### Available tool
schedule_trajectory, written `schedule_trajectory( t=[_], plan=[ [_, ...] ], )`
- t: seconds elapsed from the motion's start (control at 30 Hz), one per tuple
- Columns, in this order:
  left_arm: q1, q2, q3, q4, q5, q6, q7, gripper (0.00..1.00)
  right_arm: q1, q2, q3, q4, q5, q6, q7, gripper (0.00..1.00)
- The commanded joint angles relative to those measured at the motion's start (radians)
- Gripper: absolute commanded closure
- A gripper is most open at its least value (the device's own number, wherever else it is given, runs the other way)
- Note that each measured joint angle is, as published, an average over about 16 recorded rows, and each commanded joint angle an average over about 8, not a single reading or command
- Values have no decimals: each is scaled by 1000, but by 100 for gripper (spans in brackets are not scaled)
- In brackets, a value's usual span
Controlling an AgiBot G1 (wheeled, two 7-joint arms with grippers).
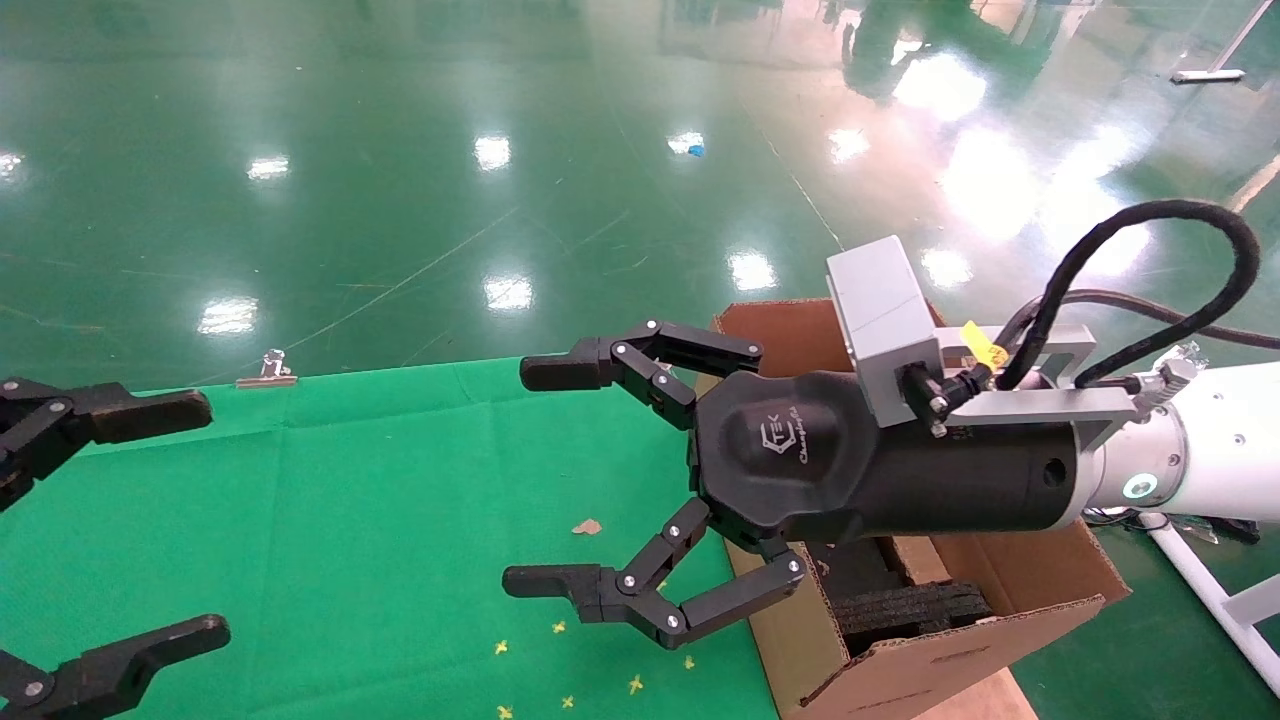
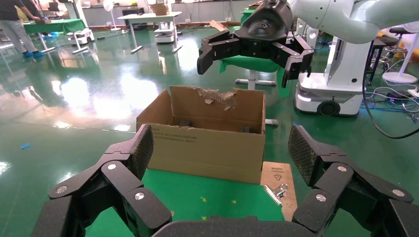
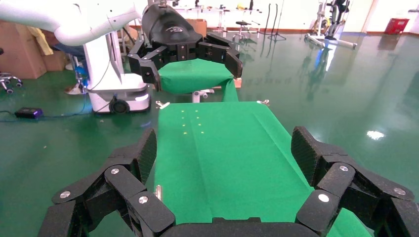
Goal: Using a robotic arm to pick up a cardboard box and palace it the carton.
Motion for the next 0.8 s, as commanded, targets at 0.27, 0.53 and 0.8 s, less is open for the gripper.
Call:
schedule_trajectory(
  t=[0.27,0.53,0.8],
  plan=[
    [0,0,0,0,0,0,0,0,0,0,0,0,0,0,0,0],
    [0,0,0,0,0,0,0,0,0,0,0,0,0,0,0,0],
    [0,0,0,0,0,0,0,0,0,0,0,0,0,0,0,0]
  ],
)
